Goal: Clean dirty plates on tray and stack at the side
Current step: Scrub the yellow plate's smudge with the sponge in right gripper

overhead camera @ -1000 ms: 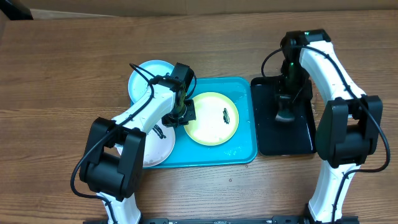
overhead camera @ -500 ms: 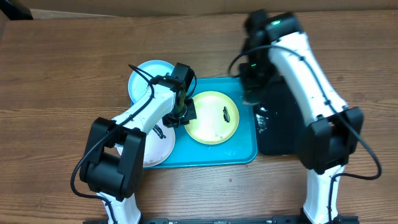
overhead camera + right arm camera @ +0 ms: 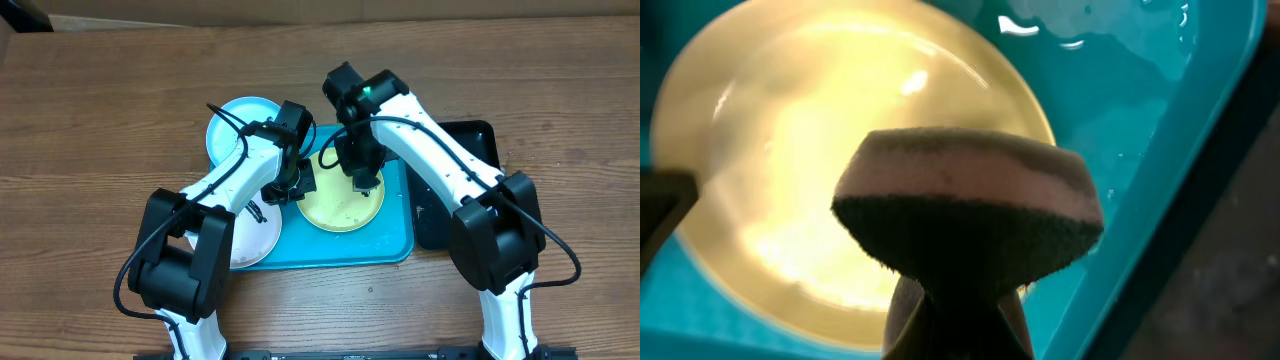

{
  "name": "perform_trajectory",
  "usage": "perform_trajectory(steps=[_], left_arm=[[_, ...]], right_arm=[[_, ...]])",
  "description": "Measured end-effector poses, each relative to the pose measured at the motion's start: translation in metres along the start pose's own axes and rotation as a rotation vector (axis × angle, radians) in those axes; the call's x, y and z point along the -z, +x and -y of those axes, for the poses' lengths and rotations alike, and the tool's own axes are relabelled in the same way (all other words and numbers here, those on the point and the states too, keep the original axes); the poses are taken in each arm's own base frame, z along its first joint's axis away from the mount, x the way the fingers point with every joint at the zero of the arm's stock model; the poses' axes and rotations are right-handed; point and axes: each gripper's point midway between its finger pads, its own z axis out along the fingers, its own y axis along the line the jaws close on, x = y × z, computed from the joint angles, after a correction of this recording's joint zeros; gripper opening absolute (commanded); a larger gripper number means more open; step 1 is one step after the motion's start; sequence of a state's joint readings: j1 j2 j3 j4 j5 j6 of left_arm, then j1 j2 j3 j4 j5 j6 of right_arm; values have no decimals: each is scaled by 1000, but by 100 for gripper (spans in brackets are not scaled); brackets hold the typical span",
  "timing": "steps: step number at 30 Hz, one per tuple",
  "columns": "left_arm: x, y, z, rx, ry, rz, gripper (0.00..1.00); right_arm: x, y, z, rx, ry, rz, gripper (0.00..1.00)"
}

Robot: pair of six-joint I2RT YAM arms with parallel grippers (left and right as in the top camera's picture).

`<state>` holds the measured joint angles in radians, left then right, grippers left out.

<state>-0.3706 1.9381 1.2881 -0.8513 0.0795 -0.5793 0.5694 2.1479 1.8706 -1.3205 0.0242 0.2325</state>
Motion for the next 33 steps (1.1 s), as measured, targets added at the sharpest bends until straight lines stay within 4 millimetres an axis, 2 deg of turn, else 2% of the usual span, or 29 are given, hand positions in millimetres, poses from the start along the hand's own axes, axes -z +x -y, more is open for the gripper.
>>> perform_trajectory(steps=[7,12,25,29,33], left_arm=[[0,0,0,3,0,0,4],[0,0,0,3,0,0,4],[0,0,0,3,2,-2,4],[0,1,1,2,3,-3,4],[0,1,1,2,3,-3,4]], right_arm=[[-29,1,2,-39,8,11,4],[-44,12,7,-64,25,-19,4],[-47,4,17,-141,43,10,4],[-57,3,21,-162,20,17,4],[-67,2,16,-158,-50,31,4]])
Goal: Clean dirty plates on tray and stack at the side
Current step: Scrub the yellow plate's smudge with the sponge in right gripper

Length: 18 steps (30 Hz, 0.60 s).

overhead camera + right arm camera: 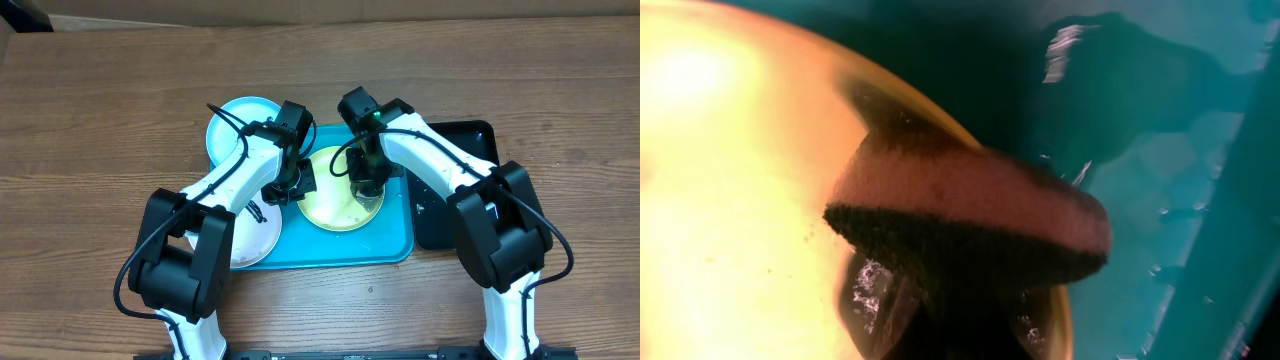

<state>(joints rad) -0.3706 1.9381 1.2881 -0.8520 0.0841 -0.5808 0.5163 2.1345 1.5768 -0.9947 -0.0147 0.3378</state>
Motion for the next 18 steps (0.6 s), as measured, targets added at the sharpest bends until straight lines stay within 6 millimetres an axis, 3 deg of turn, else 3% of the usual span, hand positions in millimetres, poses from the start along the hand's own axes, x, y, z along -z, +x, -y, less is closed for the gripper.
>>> perform_trajectory(steps=[5,10,13,18], left_arm=[[-1,0,0,-7,-1,-2,4],[0,0,-6,-2,-19,-3,4],[0,-1,-7,1,-19,-3,4],[0,-1,-7,-2,-19,-3,4]], right_arm=[[-4,1,-8,28,-115,17,4],[-4,5,-33,92,-317,2,4],[-2,19,-59,157,-481,-53,4],[7,42,-84,224,-663,-149,4]])
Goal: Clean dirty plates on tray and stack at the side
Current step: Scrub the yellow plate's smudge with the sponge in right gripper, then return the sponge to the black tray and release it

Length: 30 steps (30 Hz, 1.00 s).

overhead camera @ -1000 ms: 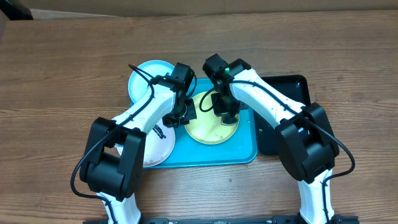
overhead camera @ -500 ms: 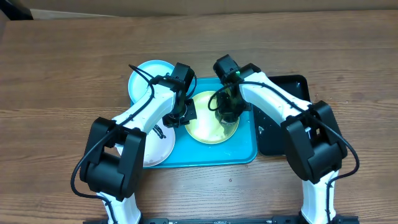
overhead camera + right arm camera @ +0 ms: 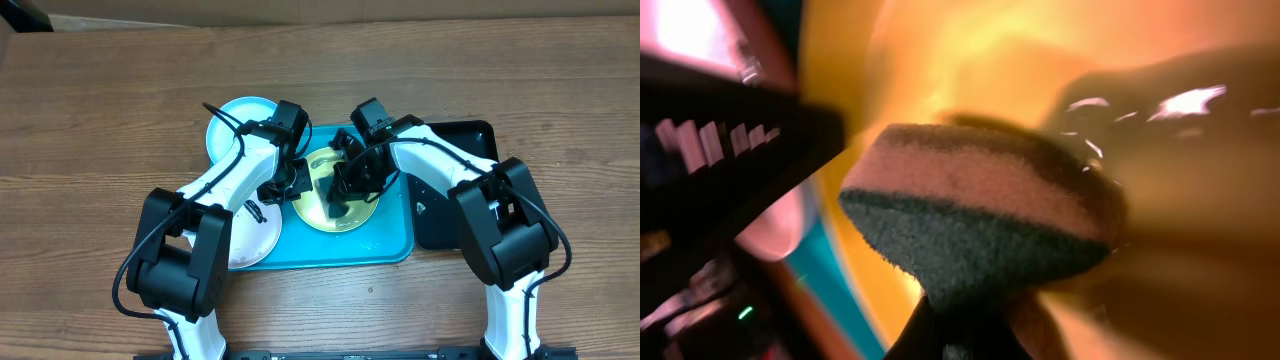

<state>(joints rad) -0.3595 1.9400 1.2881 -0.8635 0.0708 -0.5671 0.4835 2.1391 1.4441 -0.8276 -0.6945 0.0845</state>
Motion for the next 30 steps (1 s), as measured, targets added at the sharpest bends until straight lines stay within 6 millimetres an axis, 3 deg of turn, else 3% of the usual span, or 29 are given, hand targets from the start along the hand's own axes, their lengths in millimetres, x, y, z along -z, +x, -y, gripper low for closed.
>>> perform_trajectory(steps=[4,7,10,14,23,26,30], left_arm=[[0,0,1,-1,2,1,4],[0,0,1,-1,3,1,4],[0,0,1,-1,6,1,4],[0,-1,2,-1,7,2,4],[0,-4,4,-2,19,14,4],[0,-4,5,-2,20,15,4],[0,-4,5,-2,20,15,4]], right_arm=[[22,-7,-17,6,-69,-18,4],[68,-33,-24,10,-81,47,4],[111,-43,-13,-39,-35,91,4],[159,-34,25,-153,100,109,4],[214,16,130,-405,514,45,4],[219,29,157,-447,613,25,4],[210,42,185,-472,699,1,4]])
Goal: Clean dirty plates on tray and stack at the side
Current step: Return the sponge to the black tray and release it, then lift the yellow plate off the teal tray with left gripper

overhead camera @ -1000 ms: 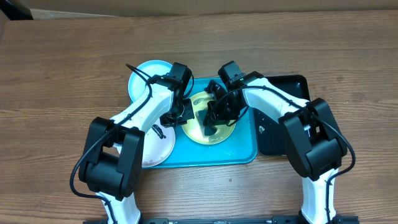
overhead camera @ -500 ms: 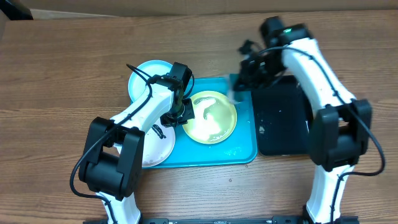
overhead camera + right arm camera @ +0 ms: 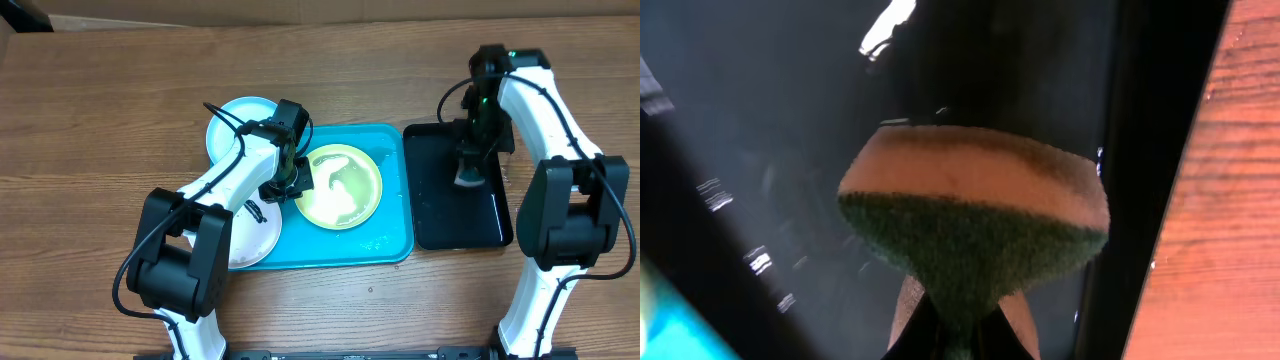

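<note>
A yellow plate with a pale soapy smear lies in the blue tray. My left gripper sits at the plate's left rim and appears shut on it. My right gripper is over the black tray, to the right of the blue one. In the right wrist view that gripper is shut on a sponge, tan with a green scouring face, just above the black tray's floor.
A pale blue plate lies on the table behind the blue tray's left end. A white plate lies in front of it, under my left arm. Bare wooden table borders the black tray's right edge.
My right gripper has left the yellow plate with the sponge and now hangs over the black tray to the right. The plate shows whole, with a smear. The left gripper has stayed at the rim.
First my right gripper held the sponge above the yellow plate while the left was at its rim. Then the sponge was at the plate's right edge, then across its middle. Now the sponge is over the black tray, and the plate is still in the blue tray.
</note>
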{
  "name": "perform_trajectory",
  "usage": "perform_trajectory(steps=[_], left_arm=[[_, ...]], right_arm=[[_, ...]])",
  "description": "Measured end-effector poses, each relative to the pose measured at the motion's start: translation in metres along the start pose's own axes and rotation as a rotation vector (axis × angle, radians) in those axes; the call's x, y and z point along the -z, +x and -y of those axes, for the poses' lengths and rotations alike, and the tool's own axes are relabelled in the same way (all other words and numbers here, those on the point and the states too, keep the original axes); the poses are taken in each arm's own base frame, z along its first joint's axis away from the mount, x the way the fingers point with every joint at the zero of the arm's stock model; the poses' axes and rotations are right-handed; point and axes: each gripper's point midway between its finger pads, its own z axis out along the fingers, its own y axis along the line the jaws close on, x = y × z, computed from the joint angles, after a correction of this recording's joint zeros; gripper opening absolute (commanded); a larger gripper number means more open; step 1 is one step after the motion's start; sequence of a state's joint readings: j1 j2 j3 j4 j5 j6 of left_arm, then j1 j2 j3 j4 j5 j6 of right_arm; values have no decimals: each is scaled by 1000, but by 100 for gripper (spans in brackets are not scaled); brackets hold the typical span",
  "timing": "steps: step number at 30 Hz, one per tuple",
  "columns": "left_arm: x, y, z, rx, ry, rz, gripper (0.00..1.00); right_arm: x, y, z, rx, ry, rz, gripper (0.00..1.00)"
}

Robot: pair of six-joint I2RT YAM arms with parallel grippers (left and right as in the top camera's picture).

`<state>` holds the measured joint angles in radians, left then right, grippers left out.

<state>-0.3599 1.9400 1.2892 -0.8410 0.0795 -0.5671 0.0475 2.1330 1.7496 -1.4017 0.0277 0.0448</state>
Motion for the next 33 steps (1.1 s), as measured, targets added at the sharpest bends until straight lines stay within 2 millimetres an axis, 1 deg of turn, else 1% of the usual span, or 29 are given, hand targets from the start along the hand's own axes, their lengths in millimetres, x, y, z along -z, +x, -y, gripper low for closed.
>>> perform_trajectory(steps=[1,2,3,4,6,7,8,10,12,14,16,18,19,20,21,22,23,24,25,26,30,33], left_arm=[[0,0,0,0,0,0,4],[0,0,0,0,0,0,5],[0,0,0,0,0,0,6],[0,0,0,0,0,0,8],[0,0,0,0,-1,0,13],[-1,0,0,-1,-2,-1,17],[-2,0,-1,0,-3,-3,21],[-3,1,-1,1,-7,-9,24],[-4,2,-2,1,-10,-14,28],[-4,3,-2,1,-12,-18,29],[-4,4,-3,2,-14,-20,29],[-4,4,-3,1,-15,-23,30],[-4,5,-3,0,-16,-24,30],[-4,5,-2,-3,-16,-23,30],[-4,6,0,-8,-16,-23,30],[-4,8,2,-15,-16,-23,29],[-5,9,4,-22,-17,-21,27],[-5,10,7,-32,-19,-17,26],[-5,11,9,-39,-21,-13,21],[-5,12,11,-48,-26,-9,4],[-6,13,21,-70,-19,11,4],[-5,14,21,-73,-21,6,4]], right_arm=[[-7,0,1,-2,7,2,10],[-12,0,3,-6,17,-1,34],[-18,1,3,-11,21,-2,54],[-22,3,4,-6,25,-9,64],[-27,5,3,-7,21,-16,68],[-27,6,2,-8,15,-21,69],[-25,8,2,-13,10,-29,69],[-18,13,1,-23,8,-52,70],[-1,9,1,-47,3,-39,75],[25,-7,3,-82,-8,32,85],[55,-27,10,-132,-26,129,90],[81,-43,26,-199,-42,217,92],[88,-47,35,-228,-46,242,92],[95,-49,50,-272,-50,264,92],[97,-50,61,-305,-53,271,93],[97,-49,73,-342,-54,272,100],[96,-45,89,-386,-53,264,100],[95,-42,101,-417,-53,254,100],[93,-38,112,-445,-52,241,100],[92,-34,124,-479,-52,234,100],[91,-31,154,-556,-51,248,100],[92,-32,164,-581,-51,263,100]])
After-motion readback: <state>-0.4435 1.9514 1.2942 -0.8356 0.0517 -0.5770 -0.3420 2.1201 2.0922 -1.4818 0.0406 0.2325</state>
